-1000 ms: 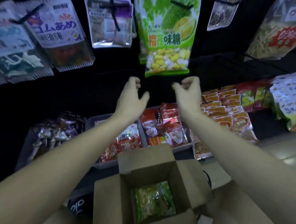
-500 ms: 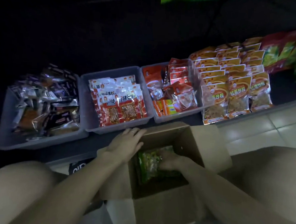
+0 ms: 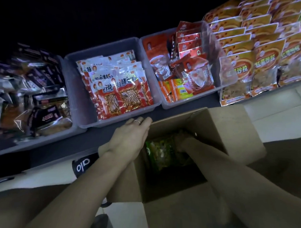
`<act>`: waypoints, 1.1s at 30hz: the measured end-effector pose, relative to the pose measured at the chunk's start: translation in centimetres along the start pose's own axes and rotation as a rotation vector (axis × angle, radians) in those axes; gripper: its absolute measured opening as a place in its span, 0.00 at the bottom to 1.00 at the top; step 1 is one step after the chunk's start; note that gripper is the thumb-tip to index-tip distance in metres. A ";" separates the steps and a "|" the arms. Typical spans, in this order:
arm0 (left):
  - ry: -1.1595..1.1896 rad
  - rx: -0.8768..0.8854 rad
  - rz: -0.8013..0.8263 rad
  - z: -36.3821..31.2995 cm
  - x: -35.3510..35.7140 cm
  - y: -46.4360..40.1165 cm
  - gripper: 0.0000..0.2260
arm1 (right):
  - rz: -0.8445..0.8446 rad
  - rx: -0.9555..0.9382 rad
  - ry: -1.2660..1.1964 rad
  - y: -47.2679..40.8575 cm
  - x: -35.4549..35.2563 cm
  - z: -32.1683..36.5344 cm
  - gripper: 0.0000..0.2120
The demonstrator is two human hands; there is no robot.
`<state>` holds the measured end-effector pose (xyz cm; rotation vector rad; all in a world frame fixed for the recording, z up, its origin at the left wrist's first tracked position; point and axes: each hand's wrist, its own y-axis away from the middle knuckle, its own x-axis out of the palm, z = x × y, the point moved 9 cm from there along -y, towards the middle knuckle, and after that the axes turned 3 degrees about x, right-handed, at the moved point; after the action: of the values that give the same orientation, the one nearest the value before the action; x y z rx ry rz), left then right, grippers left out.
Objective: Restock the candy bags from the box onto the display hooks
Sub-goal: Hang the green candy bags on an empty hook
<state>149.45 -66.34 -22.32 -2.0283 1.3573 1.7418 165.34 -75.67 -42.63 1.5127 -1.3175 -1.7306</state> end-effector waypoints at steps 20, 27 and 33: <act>-0.060 -0.018 -0.021 -0.1 1.0 0.1 0.13 | -0.125 -0.035 -0.188 0.5 -1.0 -0.1 0.19; -0.058 0.006 0.090 -0.1 1.6 1.7 0.22 | -0.352 -0.134 -0.191 11.0 -6.3 2.9 0.13; 0.086 0.028 0.007 -2.4 -3.5 4.3 0.38 | -0.570 -0.328 -0.193 23.0 -9.3 2.1 0.07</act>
<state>148.47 -68.52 -16.77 -2.1090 1.4073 1.6467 160.72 -76.65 -18.23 1.6511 -0.6539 -2.3550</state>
